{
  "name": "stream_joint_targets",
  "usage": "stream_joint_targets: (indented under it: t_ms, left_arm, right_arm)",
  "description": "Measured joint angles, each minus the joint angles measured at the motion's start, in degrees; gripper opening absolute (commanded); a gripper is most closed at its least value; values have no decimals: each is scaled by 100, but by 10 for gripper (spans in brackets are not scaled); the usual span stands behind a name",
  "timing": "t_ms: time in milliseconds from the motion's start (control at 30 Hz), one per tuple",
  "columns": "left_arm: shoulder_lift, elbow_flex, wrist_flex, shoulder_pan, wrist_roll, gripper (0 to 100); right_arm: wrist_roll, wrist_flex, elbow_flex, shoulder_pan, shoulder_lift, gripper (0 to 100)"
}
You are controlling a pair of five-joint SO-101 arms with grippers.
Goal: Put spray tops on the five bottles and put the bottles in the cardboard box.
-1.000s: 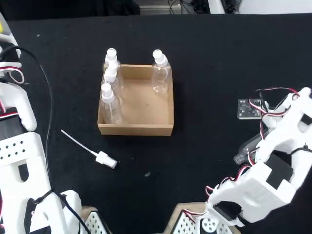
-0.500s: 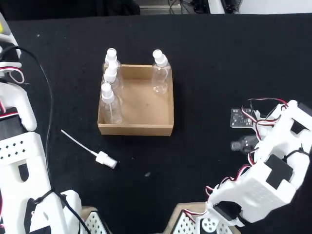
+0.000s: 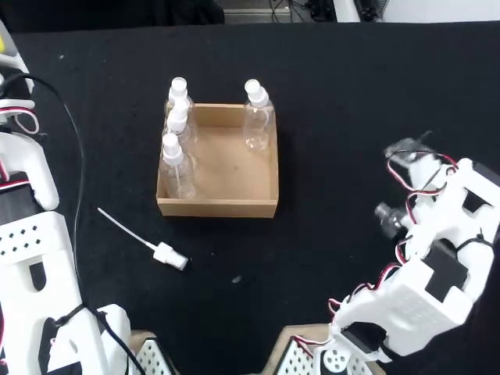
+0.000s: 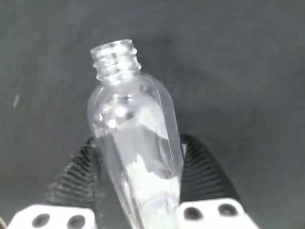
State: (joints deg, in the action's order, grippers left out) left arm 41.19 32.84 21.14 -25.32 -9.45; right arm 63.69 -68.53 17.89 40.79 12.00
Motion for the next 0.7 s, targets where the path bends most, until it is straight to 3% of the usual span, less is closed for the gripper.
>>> stream_joint_targets:
  t_ms: [133, 200, 333, 567, 700]
  left_arm:
    - [0, 0, 0, 0, 0, 30]
    - [0, 0, 0, 0, 0, 30]
    - [0, 0, 0, 0, 0, 30]
    - [0, 0, 0, 0, 0, 30]
    - [0, 0, 0, 0, 0, 30]
  right_arm:
    - [-2251, 167, 0, 70, 0, 141]
    - [-2787, 149, 0, 79, 0, 241]
    - [-3042, 62, 0, 70, 0, 371]
    - [-3086, -387, -360, -246, 0, 322]
    - [-2418, -536, -791, -440, 9, 303]
